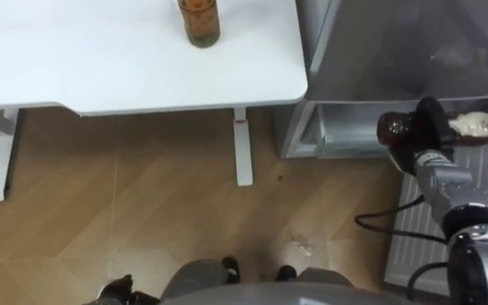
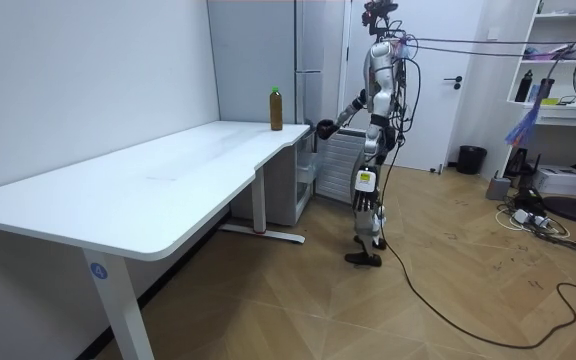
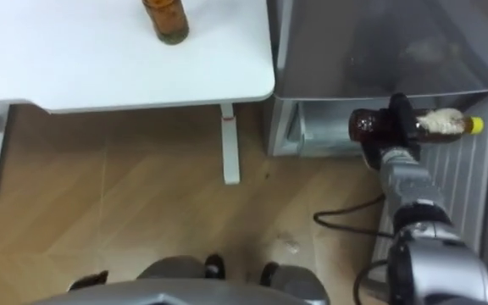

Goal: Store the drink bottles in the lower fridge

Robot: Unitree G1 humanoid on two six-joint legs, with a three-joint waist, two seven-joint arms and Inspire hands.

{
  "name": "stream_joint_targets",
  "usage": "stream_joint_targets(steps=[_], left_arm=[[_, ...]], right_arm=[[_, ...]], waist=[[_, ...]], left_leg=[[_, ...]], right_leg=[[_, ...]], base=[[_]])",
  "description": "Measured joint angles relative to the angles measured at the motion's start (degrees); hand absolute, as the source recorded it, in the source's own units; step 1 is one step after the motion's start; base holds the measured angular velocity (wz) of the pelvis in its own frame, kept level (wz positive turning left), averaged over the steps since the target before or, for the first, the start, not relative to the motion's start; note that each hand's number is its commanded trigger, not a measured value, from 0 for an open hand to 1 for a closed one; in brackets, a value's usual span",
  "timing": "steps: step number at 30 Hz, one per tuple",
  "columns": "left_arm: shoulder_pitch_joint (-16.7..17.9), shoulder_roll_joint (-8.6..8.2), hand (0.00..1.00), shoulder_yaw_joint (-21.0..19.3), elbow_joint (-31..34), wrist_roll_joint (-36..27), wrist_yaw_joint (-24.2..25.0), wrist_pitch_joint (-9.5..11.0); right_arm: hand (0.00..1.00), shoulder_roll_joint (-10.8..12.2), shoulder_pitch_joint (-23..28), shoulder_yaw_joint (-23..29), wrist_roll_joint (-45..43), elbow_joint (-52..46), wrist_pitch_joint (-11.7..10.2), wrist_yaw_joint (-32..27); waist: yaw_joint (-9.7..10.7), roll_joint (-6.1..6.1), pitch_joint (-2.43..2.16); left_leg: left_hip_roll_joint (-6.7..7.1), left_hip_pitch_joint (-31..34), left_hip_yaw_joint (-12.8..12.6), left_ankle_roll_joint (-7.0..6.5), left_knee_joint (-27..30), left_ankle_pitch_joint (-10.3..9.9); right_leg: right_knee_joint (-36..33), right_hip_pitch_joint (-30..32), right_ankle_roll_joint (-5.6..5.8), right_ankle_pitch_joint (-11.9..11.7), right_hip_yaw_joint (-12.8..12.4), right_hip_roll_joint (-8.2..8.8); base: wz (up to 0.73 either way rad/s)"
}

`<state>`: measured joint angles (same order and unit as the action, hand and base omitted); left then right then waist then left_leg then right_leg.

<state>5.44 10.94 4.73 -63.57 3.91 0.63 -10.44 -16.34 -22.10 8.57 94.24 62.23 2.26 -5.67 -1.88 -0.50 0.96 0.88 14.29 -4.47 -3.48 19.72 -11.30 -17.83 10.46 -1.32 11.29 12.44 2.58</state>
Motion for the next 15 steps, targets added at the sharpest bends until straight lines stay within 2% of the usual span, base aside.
stream_joint_targets(steps=[2,5,6,10,12,15], left_arm=[[-2.0,0.07,0.0,0.4,-0.7,-0.1,0.0,0.2],[-2.7,0.78,0.0,1.1,-0.7,-2.3,0.0,0.7],[-2.7,0.94,0.0,1.2,-0.7,-2.3,0.0,0.9],[-3.0,1.85,0.0,1.2,-0.7,-2.3,-0.1,1.3],[-3.7,1.91,0.0,1.3,-1.3,-2.3,-0.2,1.4],[-4.1,1.91,0.0,2.4,-1.6,-2.6,-0.4,1.9]], right_arm=[[1.0,-1.7,-4.0,0.1,-0.1,3.8,0.5,0.2],[1.0,-3.4,-6.8,0.8,-0.2,6.6,1.7,0.5],[1.0,-3.6,-7.3,1.2,-0.3,7.1,1.6,0.5],[1.0,-4.5,-9.1,1.8,-0.3,9.8,1.5,0.9],[1.0,-4.5,-9.2,1.8,-0.3,9.8,1.5,0.9],[1.0,-4.6,-9.2,1.8,-0.3,10.3,1.5,0.9]], waist=[[-0.1,-0.49,0.27],[-0.2,-0.26,0.5],[-0.2,-0.21,0.59],[-1.4,0.69,1.48],[-1.9,1.05,1.75],[-3.3,1.29,1.9]], left_leg=[[0.43,2.3,0.1,-0.25,0.0,0.9],[1.0,5.3,0.0,-0.54,0.7,1.5],[1.03,6.2,-0.1,-0.55,1.3,1.5],[1.21,10.6,-0.2,-0.59,3.9,1.5],[1.67,12.6,-0.1,-0.63,4.9,1.5],[1.94,14.8,-0.9,-0.7,5.9,1.5]], right_leg=[[-1.5,2.8,-0.08,0.0,0.1,0.62],[-4.8,6.9,-0.23,0.6,0.2,1.65],[-5.5,7.8,-0.26,0.8,0.3,1.79],[-9.2,12.7,-0.66,1.8,0.4,2.7],[-11.5,15.1,-0.77,2.8,0.6,3.54],[-14.2,18.2,-1.03,3.7,0.2,4.47]], base=[[0.03],[0.05],[0.0],[0.03],[0.13],[0.02]])
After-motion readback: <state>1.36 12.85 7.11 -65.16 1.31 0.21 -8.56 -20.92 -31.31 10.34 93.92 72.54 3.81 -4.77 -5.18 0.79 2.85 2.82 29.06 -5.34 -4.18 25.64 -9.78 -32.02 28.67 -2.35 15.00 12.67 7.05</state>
